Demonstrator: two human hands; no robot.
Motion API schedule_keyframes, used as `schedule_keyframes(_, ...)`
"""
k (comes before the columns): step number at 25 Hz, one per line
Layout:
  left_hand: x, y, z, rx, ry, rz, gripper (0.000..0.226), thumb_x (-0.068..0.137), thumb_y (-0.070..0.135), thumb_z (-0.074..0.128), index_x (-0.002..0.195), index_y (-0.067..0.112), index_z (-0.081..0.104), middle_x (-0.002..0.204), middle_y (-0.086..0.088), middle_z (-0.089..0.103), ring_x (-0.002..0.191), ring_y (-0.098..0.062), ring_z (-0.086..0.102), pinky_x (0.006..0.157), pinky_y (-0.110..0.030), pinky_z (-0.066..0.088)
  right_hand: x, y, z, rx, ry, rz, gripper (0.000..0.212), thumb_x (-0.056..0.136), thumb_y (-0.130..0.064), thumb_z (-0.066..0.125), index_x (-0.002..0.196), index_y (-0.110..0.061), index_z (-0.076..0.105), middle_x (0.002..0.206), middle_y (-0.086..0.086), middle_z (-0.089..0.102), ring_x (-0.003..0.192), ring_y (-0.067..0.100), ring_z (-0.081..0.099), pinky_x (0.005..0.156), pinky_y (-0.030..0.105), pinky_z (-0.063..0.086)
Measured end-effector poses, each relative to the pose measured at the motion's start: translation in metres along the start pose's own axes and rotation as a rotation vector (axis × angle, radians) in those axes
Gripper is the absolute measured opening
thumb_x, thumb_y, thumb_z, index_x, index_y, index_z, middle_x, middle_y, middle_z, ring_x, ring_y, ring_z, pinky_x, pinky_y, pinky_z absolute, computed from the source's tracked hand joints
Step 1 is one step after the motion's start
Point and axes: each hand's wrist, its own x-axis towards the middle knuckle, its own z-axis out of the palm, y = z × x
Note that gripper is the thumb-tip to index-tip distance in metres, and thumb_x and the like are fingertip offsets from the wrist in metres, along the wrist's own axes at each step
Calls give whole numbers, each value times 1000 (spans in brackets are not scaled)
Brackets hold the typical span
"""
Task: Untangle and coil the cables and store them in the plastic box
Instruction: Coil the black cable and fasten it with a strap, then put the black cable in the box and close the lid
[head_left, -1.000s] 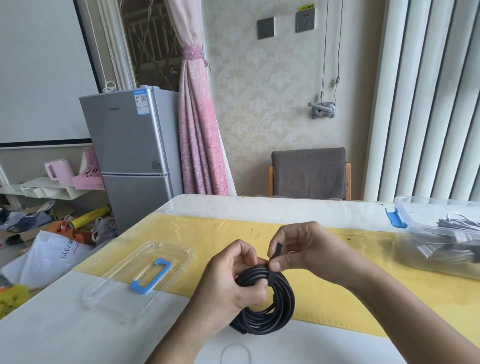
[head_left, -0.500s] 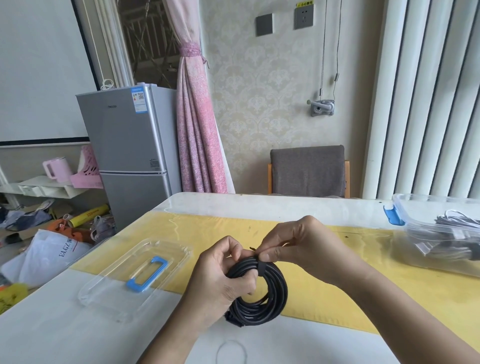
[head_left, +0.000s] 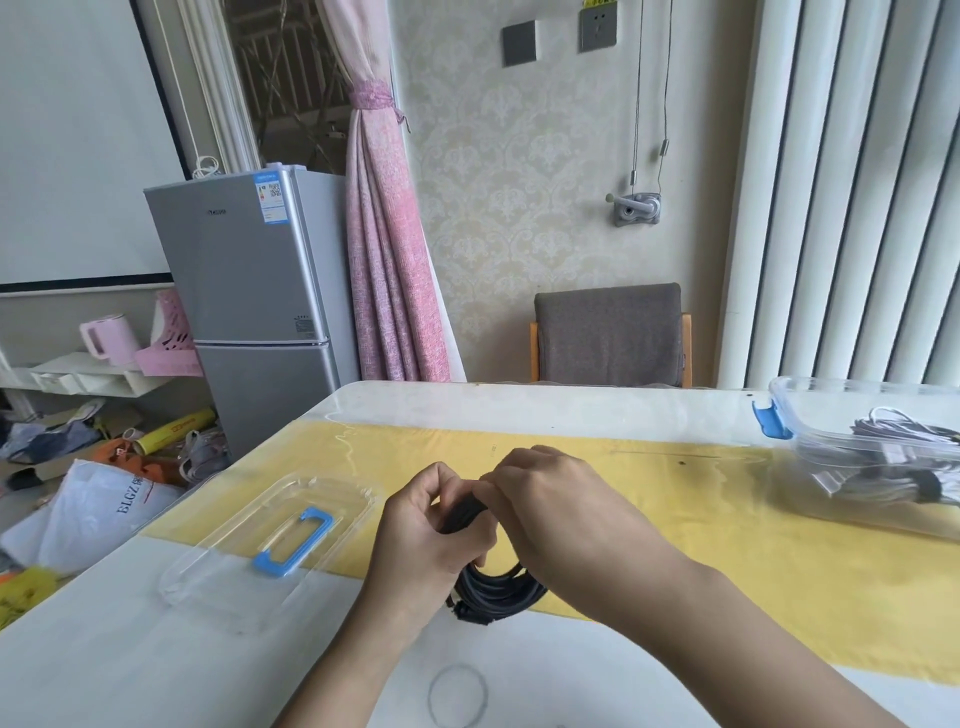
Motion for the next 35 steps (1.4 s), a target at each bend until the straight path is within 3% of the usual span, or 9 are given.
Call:
schedule_keyframes(4,-3,-2,16,-5,39,19,40,64,10,68,52,25,32,55,-12,29,41,-18,35,42,-22,31,-7,-8,-7,-72,-30,104,26,97,-22,41,78,-18,59,71,-2,46,73,20,38,67,26,25)
schedule_keyframes(8,-16,-1,42,73,28,134,37,72,40,59,57,20,32,47,-6,34,41,-18,37,43,-22,31,-32,-1,-11,67,49,388,55,102,-40,19,58,-16,43,59,-1,46,59,21,44,59,33,34)
schedule_keyframes(11,-23,-4,64,177,36,277,35,78,40,54,59,25,30,51,1,33,45,-9,36,47,-17,33,-48,7,-13,259,54,575,63,100,-43,24,51,-10,46,52,4,54,52,20,47,60,29,37)
schedule_keyframes(17,-6,3,114,338,-70,511,31,86,30,52,64,33,30,60,9,38,55,-10,38,53,-22,36,-75,41,-40,399,184,678,48,100,-29,32,53,-19,35,44,-1,41,49,16,38,54,26,35)
schedule_keyframes(20,10,14,134,312,-217,365,23,80,44,56,73,28,42,66,6,53,58,-8,50,55,-20,38,-83,65,-64,418,295,753,57,98,-24,37,43,-16,38,32,-1,44,51,21,46,65,39,40)
schedule_keyframes(25,29,4,146,252,-493,66,42,67,61,68,99,34,61,98,9,67,88,-9,66,82,-30,51,-98,112,-107,662,529,933,51,97,-36,43,57,-6,48,44,5,46,43,17,40,50,26,35)
schedule_keyframes(29,26,1,173,216,-596,-13,46,71,54,64,106,26,56,97,4,62,86,-16,67,80,-33,55,-110,129,-108,712,429,1000,57,94,-51,41,55,-9,47,48,5,48,45,18,42,54,28,34)
schedule_keyframes(33,36,-1,204,155,-490,41,23,83,44,57,97,27,64,82,10,67,83,-17,68,72,-39,59,-119,144,-114,661,386,997,65,89,-62,38,56,-10,57,54,5,58,53,17,54,62,31,43)
schedule_keyframes(35,48,-11,219,111,-282,-12,19,91,35,54,87,21,65,73,6,67,80,-21,67,74,-43,58,-120,150,-118,637,392,922,46,88,-55,47,80,-13,63,74,6,67,68,16,63,70,33,50)
